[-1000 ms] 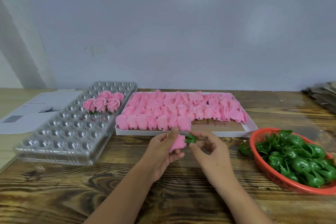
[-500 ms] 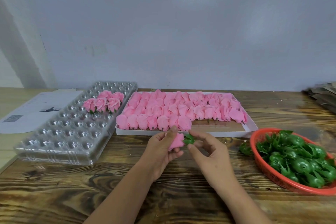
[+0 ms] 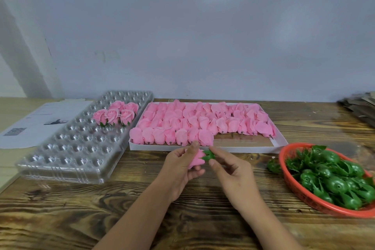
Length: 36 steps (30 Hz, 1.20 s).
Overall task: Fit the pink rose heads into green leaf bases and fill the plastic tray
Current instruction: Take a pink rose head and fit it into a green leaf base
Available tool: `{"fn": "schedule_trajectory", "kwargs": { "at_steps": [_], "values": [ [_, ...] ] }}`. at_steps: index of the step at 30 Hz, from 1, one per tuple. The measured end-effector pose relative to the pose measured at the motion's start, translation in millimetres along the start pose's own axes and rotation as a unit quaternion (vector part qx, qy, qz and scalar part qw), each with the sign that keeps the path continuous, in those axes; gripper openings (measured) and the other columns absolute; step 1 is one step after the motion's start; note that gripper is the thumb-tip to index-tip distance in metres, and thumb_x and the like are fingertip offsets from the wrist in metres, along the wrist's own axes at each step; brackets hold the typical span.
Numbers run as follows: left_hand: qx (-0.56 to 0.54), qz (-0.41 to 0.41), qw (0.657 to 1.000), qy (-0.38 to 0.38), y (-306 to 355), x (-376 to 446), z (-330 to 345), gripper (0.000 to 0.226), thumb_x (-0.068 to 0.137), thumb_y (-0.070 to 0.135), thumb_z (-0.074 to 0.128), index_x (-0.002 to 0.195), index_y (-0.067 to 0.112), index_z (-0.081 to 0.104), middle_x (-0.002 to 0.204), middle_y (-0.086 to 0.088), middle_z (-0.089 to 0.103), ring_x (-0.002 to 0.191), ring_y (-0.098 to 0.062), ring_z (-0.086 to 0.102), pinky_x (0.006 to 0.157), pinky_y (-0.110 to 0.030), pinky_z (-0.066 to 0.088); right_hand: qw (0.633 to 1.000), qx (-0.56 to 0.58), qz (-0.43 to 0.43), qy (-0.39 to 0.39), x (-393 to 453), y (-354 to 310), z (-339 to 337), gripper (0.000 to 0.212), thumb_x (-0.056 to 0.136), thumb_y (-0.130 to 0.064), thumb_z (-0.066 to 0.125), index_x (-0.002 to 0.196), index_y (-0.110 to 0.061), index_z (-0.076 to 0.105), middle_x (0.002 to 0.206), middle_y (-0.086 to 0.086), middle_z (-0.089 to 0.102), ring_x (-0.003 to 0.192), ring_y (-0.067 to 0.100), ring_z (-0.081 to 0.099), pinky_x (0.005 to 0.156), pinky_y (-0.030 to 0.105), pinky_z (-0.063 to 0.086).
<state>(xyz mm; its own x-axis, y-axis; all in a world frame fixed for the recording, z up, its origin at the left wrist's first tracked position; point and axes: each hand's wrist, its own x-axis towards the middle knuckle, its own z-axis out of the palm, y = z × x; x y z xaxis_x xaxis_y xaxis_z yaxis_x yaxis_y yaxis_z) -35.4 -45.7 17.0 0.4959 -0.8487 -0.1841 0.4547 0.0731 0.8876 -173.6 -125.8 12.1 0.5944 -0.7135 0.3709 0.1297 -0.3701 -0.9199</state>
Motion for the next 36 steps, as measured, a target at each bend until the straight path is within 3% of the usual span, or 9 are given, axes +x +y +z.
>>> {"fn": "schedule_trajectory", "kwargs": {
  "at_steps": [5, 13, 17, 20, 24, 30, 36],
  "values": [
    [0.026, 0.003, 1.0, -0.004, 0.7, -1.2, 0.9, 0.051, 0.078, 0.045, 0.076, 0.102, 0.0, 0.071, 0.076, -0.007, 0.069, 0.061, -0.01, 0.062, 0.056, -0.022, 0.058, 1.0, 0.0, -0.007, 0.016, 0.2, -1.7, -1.1, 0.04, 0.091, 0.003, 0.063, 0.109, -0.032, 0.07, 0.105, -0.019, 0.072, 0.102, -0.005, 0.066, 0.087, 0.007, 0.047],
    [0.035, 0.025, 0.999, 0.002, 0.4, -2.1, 3.0, 0.049, 0.072, 0.047, 0.079, 0.093, 0.003, 0.074, 0.072, -0.008, 0.067, 0.06, -0.011, 0.062, 0.057, -0.023, 0.059, 0.998, 0.052, 0.017, 0.042, 2.9, 3.2, 0.8, 0.032, 0.086, 0.003, 0.071, 0.096, -0.027, 0.074, 0.091, -0.006, 0.077, 0.085, 0.012, 0.073, 0.079, 0.025, 0.058],
    [0.052, 0.041, 0.998, 0.003, -0.7, -3.3, 4.5, 0.04, 0.069, 0.05, 0.08, 0.079, 0.011, 0.077, 0.071, -0.008, 0.067, 0.059, -0.01, 0.061, 0.055, -0.023, 0.058, 0.996, 0.065, 0.04, 0.034, 3.9, 5.4, 2.5, 0.034, 0.08, 0.003, 0.077, 0.095, -0.027, 0.073, 0.09, -0.01, 0.077, 0.079, 0.008, 0.073, 0.072, 0.016, 0.055],
    [0.058, 0.04, 0.997, 0.009, -1.1, -3.2, 5.0, 0.05, 0.069, 0.05, 0.079, 0.089, 0.005, 0.074, 0.072, -0.007, 0.07, 0.059, -0.01, 0.062, 0.056, -0.023, 0.058, 0.997, 0.057, 0.051, 0.033, 4.3, 6.9, 2.2, 0.032, 0.081, 0.003, 0.076, 0.099, -0.023, 0.074, 0.089, -0.012, 0.077, 0.08, 0.006, 0.073, 0.072, 0.014, 0.054],
    [0.061, 0.04, 0.997, 0.014, -1.7, -3.2, 5.0, 0.052, 0.07, 0.051, 0.079, 0.092, 0.004, 0.074, 0.075, -0.007, 0.07, 0.059, -0.009, 0.061, 0.056, -0.024, 0.058, 0.997, 0.056, 0.042, 0.03, 3.4, 5.1, 1.3, 0.041, 0.082, 0.005, 0.073, 0.096, -0.033, 0.071, 0.087, -0.015, 0.077, 0.081, 0.003, 0.072, 0.072, 0.011, 0.052],
    [0.065, 0.04, 0.997, 0.005, -1.7, -3.0, 4.6, 0.046, 0.071, 0.051, 0.08, 0.086, 0.008, 0.075, 0.073, -0.006, 0.069, 0.06, -0.009, 0.062, 0.058, -0.025, 0.059, 0.997, 0.072, 0.034, 0.02, 2.4, 5.0, 1.9, 0.035, 0.083, 0.01, 0.07, 0.107, -0.016, 0.074, 0.09, -0.01, 0.078, 0.084, 0.005, 0.072, 0.075, 0.014, 0.053],
    [0.061, 0.041, 0.997, -0.001, -1.5, -4.6, 4.3, 0.039, 0.073, 0.049, 0.08, 0.082, 0.012, 0.078, 0.075, -0.007, 0.07, 0.06, -0.009, 0.061, 0.057, -0.024, 0.058, 0.993, 0.111, 0.026, 0.023, 1.2, 2.9, 3.9, 0.04, 0.082, 0.015, 0.068, 0.103, -0.019, 0.071, 0.097, -0.002, 0.078, 0.094, 0.013, 0.073, 0.083, 0.018, 0.055]
  ]
}}
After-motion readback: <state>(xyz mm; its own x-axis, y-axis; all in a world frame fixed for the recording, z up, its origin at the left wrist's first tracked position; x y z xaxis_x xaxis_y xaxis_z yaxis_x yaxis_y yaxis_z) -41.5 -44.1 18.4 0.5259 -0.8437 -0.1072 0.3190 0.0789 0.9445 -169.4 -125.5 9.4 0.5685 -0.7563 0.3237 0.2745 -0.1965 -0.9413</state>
